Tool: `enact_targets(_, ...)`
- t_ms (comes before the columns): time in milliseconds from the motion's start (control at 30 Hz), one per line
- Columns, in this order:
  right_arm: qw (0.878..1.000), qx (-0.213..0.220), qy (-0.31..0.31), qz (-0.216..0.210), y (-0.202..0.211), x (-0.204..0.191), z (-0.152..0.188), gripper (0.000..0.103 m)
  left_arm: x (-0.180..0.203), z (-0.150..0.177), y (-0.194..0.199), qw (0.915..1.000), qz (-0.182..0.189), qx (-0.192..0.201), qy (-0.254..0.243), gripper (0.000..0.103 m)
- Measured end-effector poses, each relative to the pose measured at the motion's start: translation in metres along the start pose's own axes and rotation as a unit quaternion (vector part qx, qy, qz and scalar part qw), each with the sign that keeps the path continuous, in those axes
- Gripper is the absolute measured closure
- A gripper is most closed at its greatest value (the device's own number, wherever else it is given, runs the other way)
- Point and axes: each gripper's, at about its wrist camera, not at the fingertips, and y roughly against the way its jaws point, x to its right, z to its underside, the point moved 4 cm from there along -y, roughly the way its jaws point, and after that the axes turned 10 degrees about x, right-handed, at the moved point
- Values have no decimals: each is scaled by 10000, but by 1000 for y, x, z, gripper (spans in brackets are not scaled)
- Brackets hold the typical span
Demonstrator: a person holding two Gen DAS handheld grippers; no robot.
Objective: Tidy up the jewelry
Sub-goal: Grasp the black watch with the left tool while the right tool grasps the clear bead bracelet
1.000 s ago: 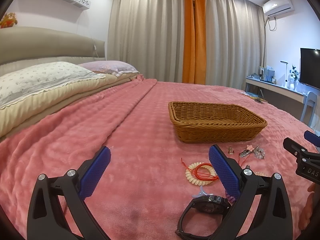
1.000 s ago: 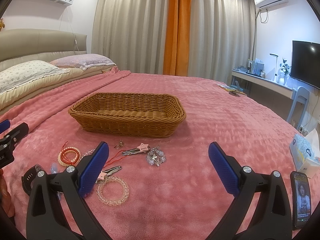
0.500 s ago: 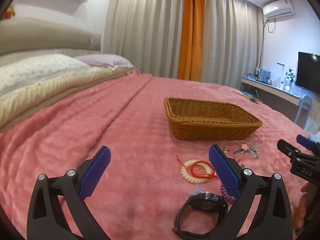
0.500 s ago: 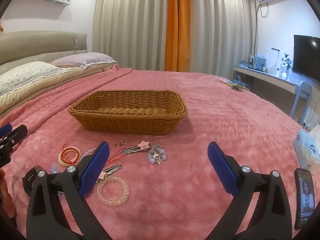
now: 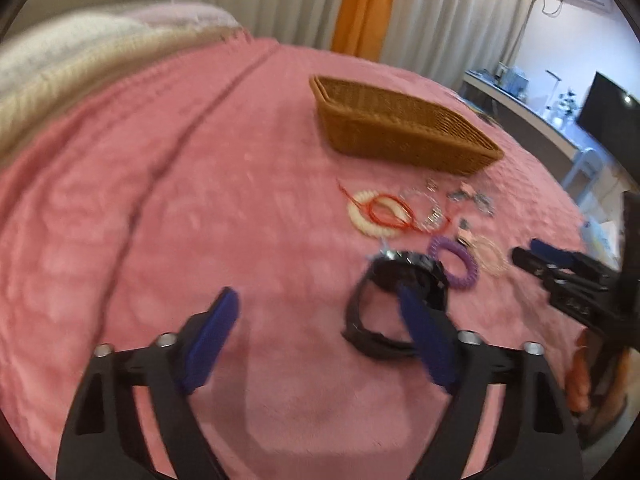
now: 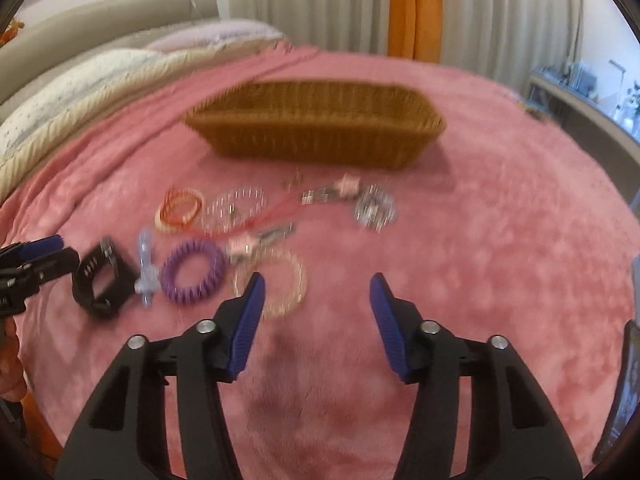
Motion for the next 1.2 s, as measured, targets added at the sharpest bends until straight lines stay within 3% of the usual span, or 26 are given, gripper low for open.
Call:
enact_targets(167, 9991, -421, -12, -104, -23, -7, 0, 61, 2, 5, -19, 9990, 183, -374, 171, 46)
enact_targets(200, 9986, -512, -9, -93, -28, -7, 0, 67, 4, 4, -21, 9989, 193, -404, 157, 47)
enact_targets(267, 9980, -637, 4, -40, -37, -8, -2, 70, 13, 4, -25, 9987, 213, -459, 95, 53)
enact_targets(333, 9980, -636, 67, -11, -38, -10, -3, 84, 18, 4, -28, 9983, 174, -556, 68, 57)
enact_targets(367, 9979, -636, 103, -32, -39, -12, -3, 87, 20, 4, -30, 9981, 107, -601, 20, 62)
enact_targets(400, 9979, -640, 125, -46, -38, -12, -3, 94, 22, 4, -31, 9980, 6, -628, -61, 73)
enact_targets(500, 9982, -561, 208, -67, -34, -15, -4, 95, 24, 3, -32, 9976, 72, -674, -106, 96)
enact_targets(667, 9994, -261, 157, -175, -15, -15, -9, 95, 27, 1, -19, 9991, 91, -374, -168, 98)
enact_targets(833, 9994, 204, 191, -184, 16, -13, -36, 95, 42, -25, 12, 9991, 255, 269, -225, 98)
enact_targets(1033, 9948, 1000, 140, -98, 44, -5, -109, 95, 70, -101, 34, 9921, 414, 1126, -365, 98)
enact_targets(1200, 9921, 1251, 63, 8, 19, 9, -164, 95, 93, -165, -3, 9873, 378, 1489, -414, 98)
